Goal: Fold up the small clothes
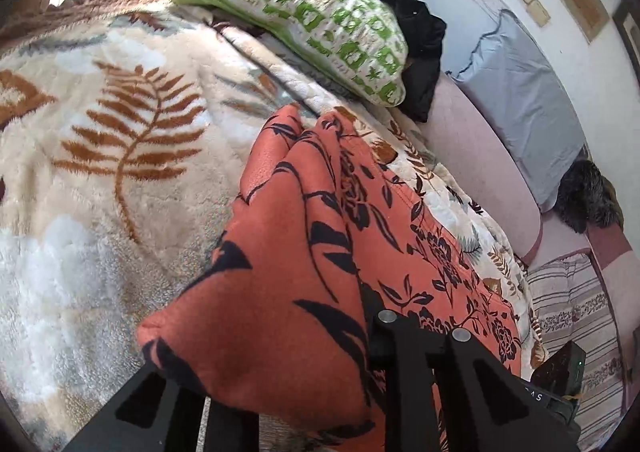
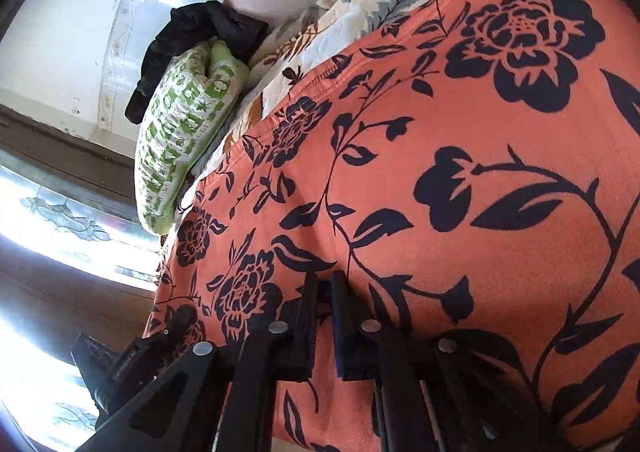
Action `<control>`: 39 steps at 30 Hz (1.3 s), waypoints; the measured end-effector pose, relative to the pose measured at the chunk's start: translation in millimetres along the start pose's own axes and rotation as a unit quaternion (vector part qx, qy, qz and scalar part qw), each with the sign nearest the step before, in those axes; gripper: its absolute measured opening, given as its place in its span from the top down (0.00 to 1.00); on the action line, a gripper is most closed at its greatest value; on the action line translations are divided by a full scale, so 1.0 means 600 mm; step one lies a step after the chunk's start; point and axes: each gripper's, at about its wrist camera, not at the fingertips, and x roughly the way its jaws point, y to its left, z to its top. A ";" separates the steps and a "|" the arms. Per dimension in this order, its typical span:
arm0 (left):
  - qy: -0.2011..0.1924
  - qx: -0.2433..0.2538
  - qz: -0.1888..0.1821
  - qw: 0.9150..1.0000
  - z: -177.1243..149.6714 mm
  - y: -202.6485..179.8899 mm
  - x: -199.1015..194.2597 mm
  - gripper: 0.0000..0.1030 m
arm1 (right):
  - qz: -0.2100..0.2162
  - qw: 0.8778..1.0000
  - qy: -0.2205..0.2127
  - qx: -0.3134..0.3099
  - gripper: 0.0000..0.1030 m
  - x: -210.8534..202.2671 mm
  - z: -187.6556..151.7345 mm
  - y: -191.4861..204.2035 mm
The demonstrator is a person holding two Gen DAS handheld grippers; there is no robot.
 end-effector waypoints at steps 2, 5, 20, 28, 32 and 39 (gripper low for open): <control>-0.016 0.058 0.005 0.998 0.000 -0.037 -0.015 0.81 | 0.002 1.000 0.008 -0.002 0.94 0.001 -0.002 0.001; -0.032 0.131 0.008 0.991 -0.006 -0.092 -0.035 0.81 | 0.001 1.000 0.012 -0.011 0.94 0.000 -0.003 0.002; 0.049 0.328 -0.014 0.943 -0.144 -0.398 0.038 0.81 | 0.087 0.991 -0.058 0.087 0.88 -0.243 0.116 -0.136; 0.091 0.400 0.021 0.912 -0.268 -0.445 0.111 0.80 | 0.168 0.971 0.021 0.166 0.24 -0.199 0.162 -0.201; 0.104 0.381 0.000 0.919 -0.242 -0.430 0.099 0.80 | 0.190 0.970 0.032 0.147 0.20 -0.165 0.196 -0.180; 0.096 0.406 0.003 0.909 -0.247 -0.428 0.081 0.80 | 0.129 0.981 0.071 0.129 0.22 -0.093 0.218 -0.159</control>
